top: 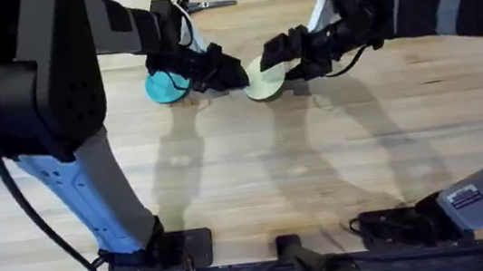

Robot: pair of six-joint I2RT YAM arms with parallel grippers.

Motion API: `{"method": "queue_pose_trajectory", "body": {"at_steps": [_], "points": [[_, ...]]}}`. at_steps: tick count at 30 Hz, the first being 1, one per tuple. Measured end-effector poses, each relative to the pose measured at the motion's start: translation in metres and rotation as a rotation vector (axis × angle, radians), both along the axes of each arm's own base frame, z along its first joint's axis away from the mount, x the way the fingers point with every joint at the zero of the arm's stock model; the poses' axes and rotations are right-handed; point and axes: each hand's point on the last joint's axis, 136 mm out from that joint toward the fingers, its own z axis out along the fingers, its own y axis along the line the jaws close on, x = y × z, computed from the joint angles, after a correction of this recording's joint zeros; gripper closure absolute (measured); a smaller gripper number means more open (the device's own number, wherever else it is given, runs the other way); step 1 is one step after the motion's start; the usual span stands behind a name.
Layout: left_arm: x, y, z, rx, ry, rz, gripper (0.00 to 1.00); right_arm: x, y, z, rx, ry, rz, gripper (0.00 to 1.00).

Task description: Pick up the plates from the table one by one and place each into a slot on the dish rack.

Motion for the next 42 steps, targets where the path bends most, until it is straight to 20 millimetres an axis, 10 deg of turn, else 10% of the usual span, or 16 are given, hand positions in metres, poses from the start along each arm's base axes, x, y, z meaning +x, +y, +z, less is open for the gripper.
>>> {"method": "queue_pose_trajectory", "body": {"at_steps": [11, 32, 42], "points": [[0.000, 0.000, 0.000, -0.001, 0.000, 0.001, 0.960, 0.001, -0.003, -0.001, -0.008, 0.000, -0.009, 0.957], [-0.012, 0.007, 0.006, 0.057, 0.038, -0.022, 0.959, -0.002, 0.000, 0.001, 0.016, 0.010, 0.009, 0.973], [-0.011, 0.024, 0.091, 0.181, -0.180, -0.040, 0.961, -0.001, -0.002, 0.019, -0.013, -0.091, 0.059, 0.973]]}}
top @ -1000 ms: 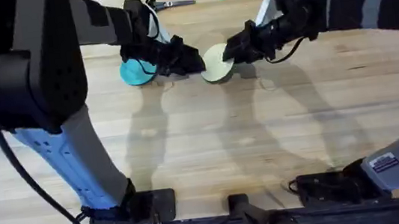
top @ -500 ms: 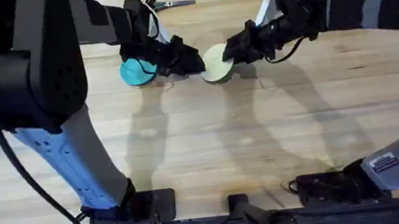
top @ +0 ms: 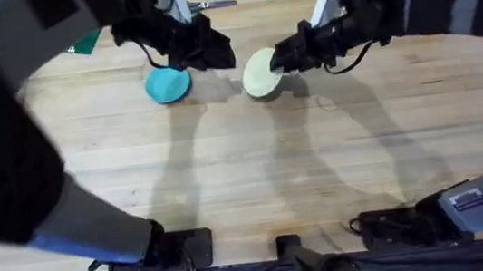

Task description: Pick up the plates from the table one by one and place each into a slot on the dish rack.

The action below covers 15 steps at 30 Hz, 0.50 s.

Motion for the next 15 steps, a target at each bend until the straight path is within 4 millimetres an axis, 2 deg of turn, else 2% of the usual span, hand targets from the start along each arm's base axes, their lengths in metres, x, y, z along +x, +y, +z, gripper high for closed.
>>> {"method": "queue_pose_trajectory", "body": {"at_steps": [9, 15], "points": [[-0.032, 0.023, 0.048, 0.133, -0.095, 0.006, 0.961, -0.003, -0.012, 0.066, -0.032, -0.224, 0.033, 0.973], [-0.054, 0.039, 0.082, 0.206, -0.189, 0.034, 0.961, -0.013, -0.035, 0.102, -0.061, -0.328, 0.030, 0.973]]}}
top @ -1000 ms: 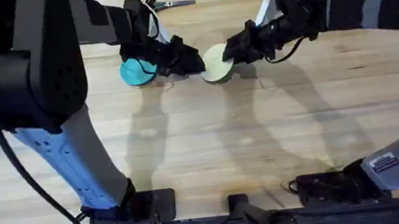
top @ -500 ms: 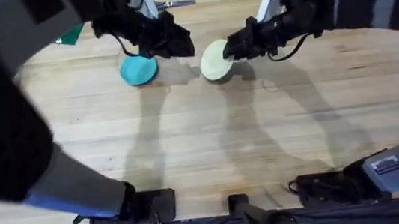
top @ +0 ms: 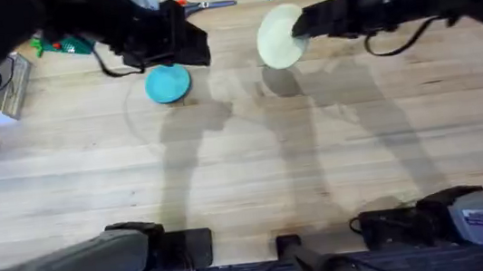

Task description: Pick up the plates from the table one by one and place each into a slot on the dish rack.

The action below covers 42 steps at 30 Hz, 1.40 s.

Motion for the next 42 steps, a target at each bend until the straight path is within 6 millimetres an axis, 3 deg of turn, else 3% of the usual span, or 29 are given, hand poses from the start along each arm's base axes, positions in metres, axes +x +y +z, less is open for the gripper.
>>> {"method": "queue_pose_trajectory", "body": {"at_steps": [8, 14, 25, 36, 37, 38, 42], "points": [[-0.029, 0.016, 0.035, 0.059, -0.107, 0.035, 0.960, -0.014, -0.026, 0.036, -0.042, -0.125, -0.008, 0.973], [-0.046, 0.026, 0.049, 0.098, -0.156, 0.057, 0.961, -0.032, -0.044, 0.033, -0.169, -0.083, -0.013, 0.973], [-0.063, 0.039, 0.055, 0.150, -0.177, 0.086, 0.961, -0.029, -0.079, 0.082, -0.405, -0.180, -0.057, 0.973], [-0.063, 0.039, 0.056, 0.155, -0.179, 0.087, 0.940, -0.034, -0.112, 0.084, -0.593, -0.156, -0.123, 0.973], [-0.063, 0.040, 0.055, 0.156, -0.180, 0.086, 0.875, -0.034, -0.114, 0.084, -0.600, -0.157, -0.126, 0.973], [-0.063, 0.040, 0.055, 0.159, -0.180, 0.085, 0.743, -0.034, -0.115, 0.084, -0.607, -0.158, -0.127, 0.973], [-0.063, 0.040, 0.055, 0.160, -0.181, 0.085, 0.127, -0.034, -0.117, 0.084, -0.623, -0.160, -0.130, 0.973]]}}
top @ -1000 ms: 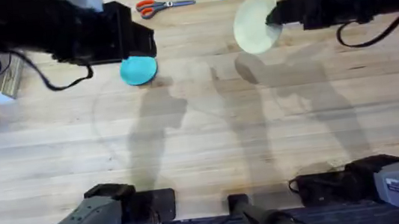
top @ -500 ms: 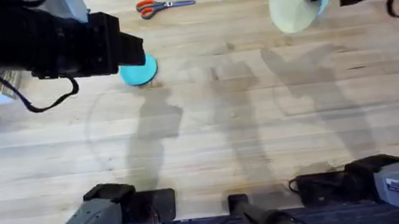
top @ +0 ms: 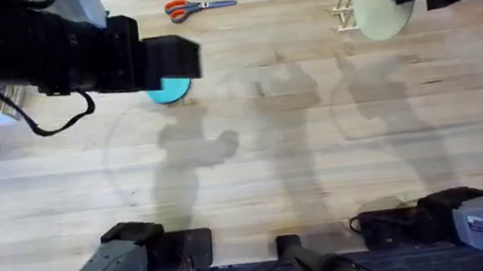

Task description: Pick up the plates from the table one by one and place each into a slot on the dish rack.

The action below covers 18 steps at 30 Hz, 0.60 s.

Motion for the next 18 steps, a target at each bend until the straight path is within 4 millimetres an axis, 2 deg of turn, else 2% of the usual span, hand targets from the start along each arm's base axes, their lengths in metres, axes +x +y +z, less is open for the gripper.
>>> {"method": "queue_pose_trajectory", "body": {"at_steps": [1, 2, 18], "points": [[0.0000, 0.0000, -0.0001, -0.001, 0.002, 0.002, 0.039, 0.0001, -0.0001, -0.0001, -0.001, 0.000, 0.000, 0.973], [-0.0001, 0.0000, -0.0002, -0.001, 0.002, 0.002, 0.016, 0.0001, -0.0003, -0.0001, -0.002, 0.000, 0.000, 0.973], [0.0000, 0.0000, -0.0001, -0.001, 0.001, 0.002, 0.007, 0.0001, -0.0006, -0.0001, -0.005, 0.000, 0.000, 0.973]]}}
